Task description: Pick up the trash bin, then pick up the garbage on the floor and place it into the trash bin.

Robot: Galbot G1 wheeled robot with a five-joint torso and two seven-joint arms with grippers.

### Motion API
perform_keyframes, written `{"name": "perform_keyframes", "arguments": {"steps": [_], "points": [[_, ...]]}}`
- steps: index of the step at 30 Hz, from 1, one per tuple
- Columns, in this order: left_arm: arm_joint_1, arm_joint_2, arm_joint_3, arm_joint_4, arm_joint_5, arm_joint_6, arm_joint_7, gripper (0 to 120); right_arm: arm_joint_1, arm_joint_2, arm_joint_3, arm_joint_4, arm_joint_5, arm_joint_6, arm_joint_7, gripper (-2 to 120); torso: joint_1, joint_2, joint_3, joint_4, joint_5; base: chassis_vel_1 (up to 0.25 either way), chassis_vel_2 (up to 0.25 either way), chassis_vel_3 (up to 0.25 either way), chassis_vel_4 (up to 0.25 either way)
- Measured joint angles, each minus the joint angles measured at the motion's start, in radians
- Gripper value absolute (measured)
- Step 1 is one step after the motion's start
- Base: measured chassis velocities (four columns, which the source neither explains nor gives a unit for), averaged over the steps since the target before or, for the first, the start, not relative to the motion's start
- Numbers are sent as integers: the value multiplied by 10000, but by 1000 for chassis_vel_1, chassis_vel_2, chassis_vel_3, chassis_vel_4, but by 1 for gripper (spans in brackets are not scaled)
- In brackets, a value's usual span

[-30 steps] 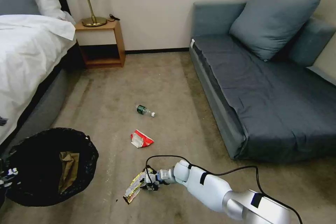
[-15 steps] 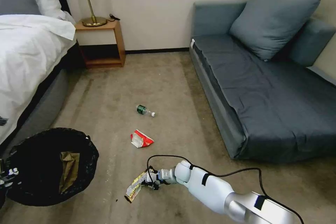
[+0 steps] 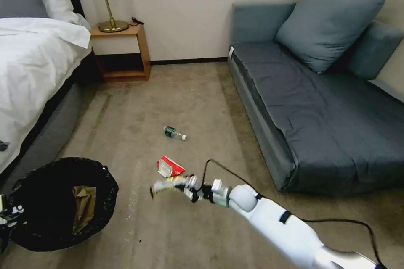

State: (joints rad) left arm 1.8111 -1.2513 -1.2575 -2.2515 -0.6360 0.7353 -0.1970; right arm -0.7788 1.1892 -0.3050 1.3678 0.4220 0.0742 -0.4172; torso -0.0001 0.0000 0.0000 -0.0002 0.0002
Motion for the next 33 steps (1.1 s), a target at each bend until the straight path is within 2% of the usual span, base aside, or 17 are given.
{"name": "perform_keyframes", "arguments": {"steps": [1, 2, 6, 11, 13, 14, 18, 19, 22, 28, 33], "points": [[0, -20, 76, 27, 10, -30, -14, 2, -70, -131, 63, 682, 679, -301, 223, 0, 0, -1, 0, 0, -1, 0, 0, 0, 0], [0, -20, 76, 27, 10, -30, -14, 2, -70, -131, 63, 682, 679, -301, 223, 0, 0, -1, 0, 0, -1, 0, 0, 0, 0], [-7, -159, 312, 97, 87, -131, -23, 2, -138, -243, -198, 2796, 2557, -1214, 924, 0, 0, 0, -1, 3, -2, 0, 0, 0, 0], [-39, -181, 415, 99, 104, -144, -22, 2, 79, 73, -828, 3772, 3431, -1616, 1491, 0, 0, 0, -1, 2, -2, 0, 0, 0, 0], [-72, -182, 459, 97, 107, -146, -24, 2, 355, 466, -1485, 4082, 3971, -1839, 1844, 0, 0, 0, 0, 3, -3, 0, 0, 0, 0], [-72, -182, 459, 97, 107, -146, -24, 2, 355, 466, -1485, 4082, 3971, -1839, 1844, 0, 0, 0, 0, 3, -3, 0, 0, 0, 0], [-94, -213, 520, 60, 138, -146, -26, 2, 802, 1248, -2543, 4157, 5381, -1960, 2364, 0, 0, -1, 0, 3, -4, 0, 0, 0, 0], [-94, -213, 520, 60, 138, -146, -26, 2, 802, 1248, -2543, 4157, 5381, -1960, 2364, 0, 0, -1, 0, 3, -4, 0, 0, 0, 0], [-98, -213, 521, 59, 154, -146, -27, 2, 1108, 1856, -3018, 3727, 5930, -1794, 2497, 0, 0, -1, 0, 4, -4, 0, 0, 0, 0], [-56, -246, 563, -186, 142, -137, -27, 2, 1653, 2748, -3402, 2728, 6074, -1643, 2552, 0, 0, -1, 0, 3, -5, 0, 0, 0, 0], [-42, -287, 606, -288, 140, -122, -27, 2, 1800, 3043, -3533, 2358, 6149, -1686, 2553, 0, 0, -1, 0, 3, -5, 0, 0, 0, 0]]}}
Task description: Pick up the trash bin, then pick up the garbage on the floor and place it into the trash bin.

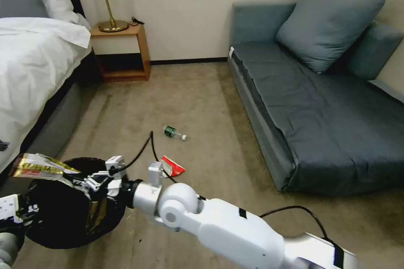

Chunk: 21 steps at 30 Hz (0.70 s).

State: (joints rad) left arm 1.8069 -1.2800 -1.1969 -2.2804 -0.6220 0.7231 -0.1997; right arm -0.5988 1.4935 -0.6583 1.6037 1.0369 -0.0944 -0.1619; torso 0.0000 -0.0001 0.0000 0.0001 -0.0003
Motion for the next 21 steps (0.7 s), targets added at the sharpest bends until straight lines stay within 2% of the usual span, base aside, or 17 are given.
{"name": "perform_keyframes", "arguments": {"steps": [7, 10, 11, 15, 16, 19, 21], "points": [[31, -52, 37, -129, -3, 17, 1, 2, 29, 384, -57, -498, -34, -61, 100, 0, 0, 0, 0, 0, 0, 0, 0, 0, 0], [46, -66, -4, -213, -37, 27, 0, 2, -23, 361, -30, -660, -159, -60, 124, 13, 0, 0, 0, -1, 2, 0, 0, 0, 0], [46, -66, -4, -213, -37, 27, 0, 2, -23, 361, -30, -660, -159, -60, 124, 13, 0, 0, 0, -1, 2, 0, 0, 0, 0], [48, -91, -1, -267, -50, 36, 0, 2, -92, 285, 41, -711, -294, -46, 126, 31, 0, 0, 0, -1, 2, 0, 0, 0, 0], [48, -91, -1, -267, -50, 36, 0, 2, -92, 285, 41, -711, -294, -46, 126, 31, 0, 0, 0, -1, 2, 0, 0, 0, 0], [52, -92, -1, -329, -79, 44, 0, 2, -116, 182, 70, -700, -393, -46, 116, 45, 0, 0, 0, -1, 2, 0, 0, 0, 0], [52, -88, -13, -354, -99, 50, 0, 2, -133, 147, 93, -682, -432, -44, 114, 48, 0, 0, 0, -1, 2, 0, 0, 0, 0]]}}
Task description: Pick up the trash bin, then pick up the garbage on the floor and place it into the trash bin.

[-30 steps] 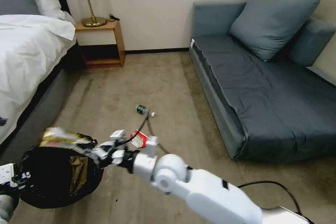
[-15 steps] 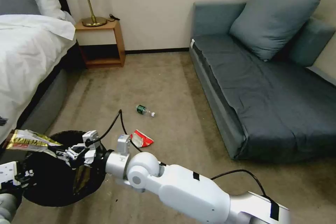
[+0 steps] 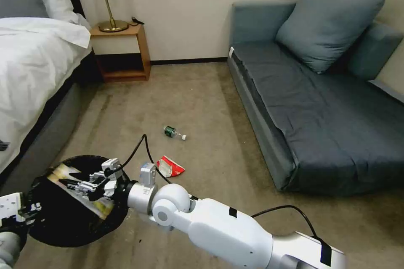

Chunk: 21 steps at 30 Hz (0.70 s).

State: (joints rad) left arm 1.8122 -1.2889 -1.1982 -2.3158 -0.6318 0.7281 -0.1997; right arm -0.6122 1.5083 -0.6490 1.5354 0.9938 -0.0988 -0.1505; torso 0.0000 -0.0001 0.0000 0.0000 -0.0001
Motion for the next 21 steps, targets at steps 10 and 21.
{"name": "perform_keyframes", "arguments": {"steps": [10, 21], "points": [[-100, 35, -59, 238, -229, 5, -98, 2, -428, -1274, 1069, 699, -3249, 460, 262, 93, 0, 1, 0, 1, 3, 0, 0, 0, 0], [-248, 27, -48, 494, -375, 5, -145, 2, -3434, -3592, 4342, 2729, -6066, 1110, 1290, 100, 0, 1, -1, 0, 6, 0, 0, 0, 0]]}}
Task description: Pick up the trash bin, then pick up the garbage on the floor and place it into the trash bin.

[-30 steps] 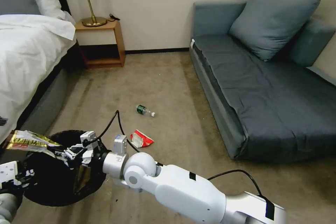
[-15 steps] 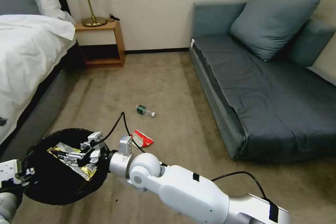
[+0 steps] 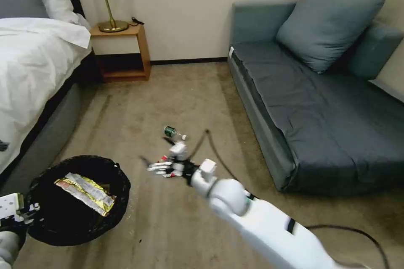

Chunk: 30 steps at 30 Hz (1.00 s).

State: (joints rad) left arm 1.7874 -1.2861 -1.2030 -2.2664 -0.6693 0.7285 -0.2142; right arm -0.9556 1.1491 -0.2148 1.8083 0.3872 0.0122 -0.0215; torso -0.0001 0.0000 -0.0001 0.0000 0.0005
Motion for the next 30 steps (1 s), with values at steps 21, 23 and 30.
{"name": "perform_keyframes", "arguments": {"steps": [21, 23, 30], "points": [[27, -122, -118, 103, -132, -40, -59, 2, -4967, 591, 4512, 1693, -1179, 1894, -872, 100, 0, 1, 0, 1, -4, 0, 0, 0, 0], [46, -111, -163, 93, -122, -55, -59, 2, -4939, 634, 4378, 1586, -1171, 1926, -903, 100, 0, 1, 0, 0, -5, 0, 0, 0, 0], [75, -121, -189, -32, -113, -66, -59, 2, -4711, 641, 4156, 1427, -1265, 1905, -1004, 100, 0, 1, 0, 1, -5, 0, 0, 0, 0]]}}
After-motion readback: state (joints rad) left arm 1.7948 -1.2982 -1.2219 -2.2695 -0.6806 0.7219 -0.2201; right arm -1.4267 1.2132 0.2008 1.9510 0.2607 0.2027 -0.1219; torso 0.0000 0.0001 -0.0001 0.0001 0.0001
